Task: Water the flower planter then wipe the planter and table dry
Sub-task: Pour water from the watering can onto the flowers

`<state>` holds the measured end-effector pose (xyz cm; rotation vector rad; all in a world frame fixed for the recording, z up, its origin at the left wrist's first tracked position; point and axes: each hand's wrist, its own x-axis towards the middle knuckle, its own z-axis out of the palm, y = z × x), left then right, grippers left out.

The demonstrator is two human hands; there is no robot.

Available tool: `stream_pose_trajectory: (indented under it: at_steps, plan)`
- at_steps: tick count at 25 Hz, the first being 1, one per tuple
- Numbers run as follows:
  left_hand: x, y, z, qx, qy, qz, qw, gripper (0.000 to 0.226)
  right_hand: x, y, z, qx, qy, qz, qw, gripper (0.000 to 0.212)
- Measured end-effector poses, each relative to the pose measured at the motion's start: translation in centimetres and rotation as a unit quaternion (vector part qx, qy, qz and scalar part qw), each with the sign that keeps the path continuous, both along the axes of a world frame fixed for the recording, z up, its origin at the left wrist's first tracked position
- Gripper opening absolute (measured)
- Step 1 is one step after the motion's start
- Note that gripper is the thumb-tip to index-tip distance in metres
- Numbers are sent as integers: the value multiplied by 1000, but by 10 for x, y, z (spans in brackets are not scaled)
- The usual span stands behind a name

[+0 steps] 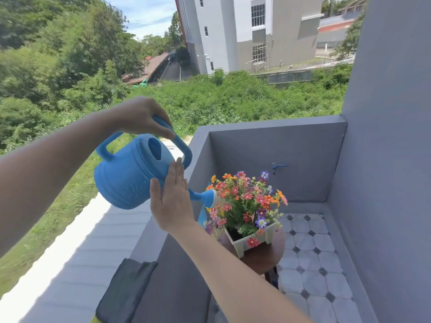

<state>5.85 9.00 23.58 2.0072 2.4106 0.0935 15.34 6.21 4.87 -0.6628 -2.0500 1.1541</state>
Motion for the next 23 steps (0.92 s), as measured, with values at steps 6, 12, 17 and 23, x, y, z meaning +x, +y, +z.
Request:
stream_pose_trajectory:
  at_steps: [6, 12, 17, 23]
  plan:
    - [13, 16, 11, 0, 4, -23, 1000, 22, 8, 14, 11, -14, 32, -25, 999, 69]
    - [0, 18, 26, 14, 19, -23, 999, 23, -3, 22, 25, -1, 17, 2, 1000, 69]
    - [3, 19, 21, -15, 6, -18, 1000, 19, 0, 12, 18, -14, 20, 5, 1000, 68]
    - [10, 34, 22, -4, 10, -23, 1000, 26, 13, 29, 25, -9, 24, -11, 1000, 68]
